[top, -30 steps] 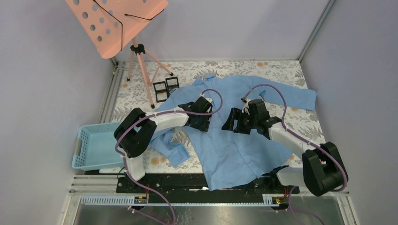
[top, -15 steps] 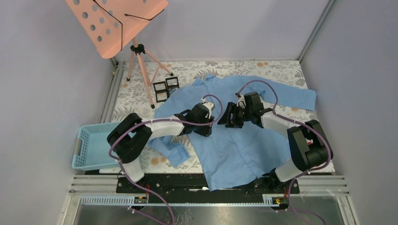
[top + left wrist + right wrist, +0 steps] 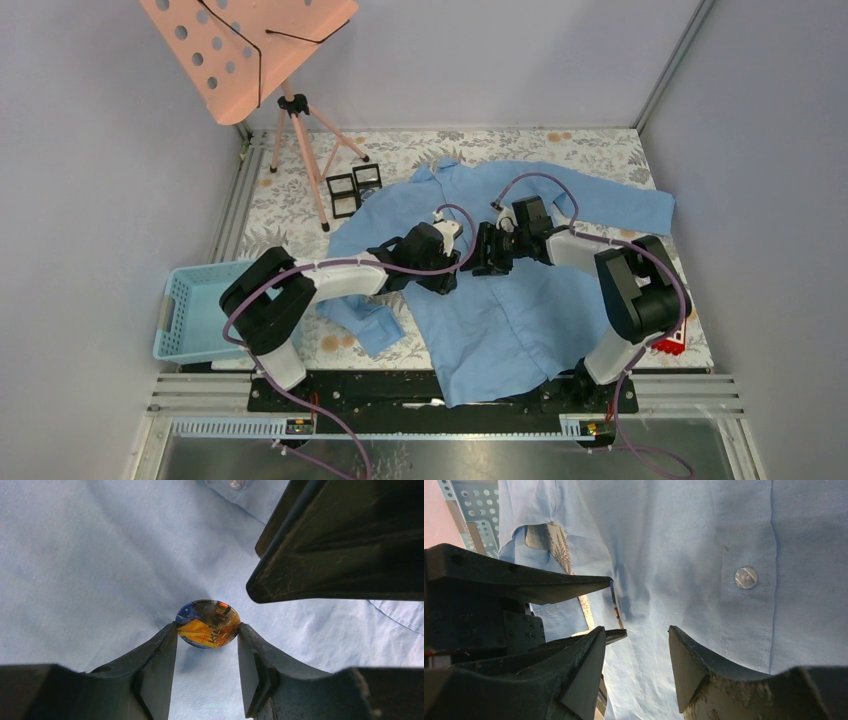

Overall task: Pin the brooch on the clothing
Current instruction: Pick up the brooch from the center of the board.

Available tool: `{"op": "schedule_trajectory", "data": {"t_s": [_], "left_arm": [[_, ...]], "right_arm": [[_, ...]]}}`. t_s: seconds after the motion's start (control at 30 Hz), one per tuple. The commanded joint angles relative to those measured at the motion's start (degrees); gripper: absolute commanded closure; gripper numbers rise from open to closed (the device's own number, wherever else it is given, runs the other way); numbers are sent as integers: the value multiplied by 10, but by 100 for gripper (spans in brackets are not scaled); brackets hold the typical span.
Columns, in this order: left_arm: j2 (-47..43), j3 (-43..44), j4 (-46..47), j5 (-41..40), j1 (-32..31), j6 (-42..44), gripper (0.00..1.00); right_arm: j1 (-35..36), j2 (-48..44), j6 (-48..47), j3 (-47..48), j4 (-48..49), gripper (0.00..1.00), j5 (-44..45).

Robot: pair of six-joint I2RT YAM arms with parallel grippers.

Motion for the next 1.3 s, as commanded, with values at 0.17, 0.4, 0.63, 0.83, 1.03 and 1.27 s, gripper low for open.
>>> {"op": "schedule_trajectory", "data": {"t_s": [0.17, 0.4, 0.63, 0.83, 1.03, 1.27], "left_arm": [[-17, 5, 35, 26, -8, 17, 59], [-26, 4, 37, 31, -13, 18, 59], [-35, 4, 34, 33, -19, 21, 59], [-29, 13, 31, 35, -19, 24, 59], [-31, 19, 30, 30, -22, 26, 59], [-33, 21, 29, 29, -22, 27, 59]], "right_arm": [[6, 22, -13, 8, 13, 44, -66], [14, 38, -12, 18, 9, 46, -63], [17, 46, -2, 19, 20, 50, -75], [27, 42, -14, 25, -1, 55, -89], [32, 34, -29, 27, -32, 64, -83], [35, 37, -27, 23, -20, 76, -96]]}}
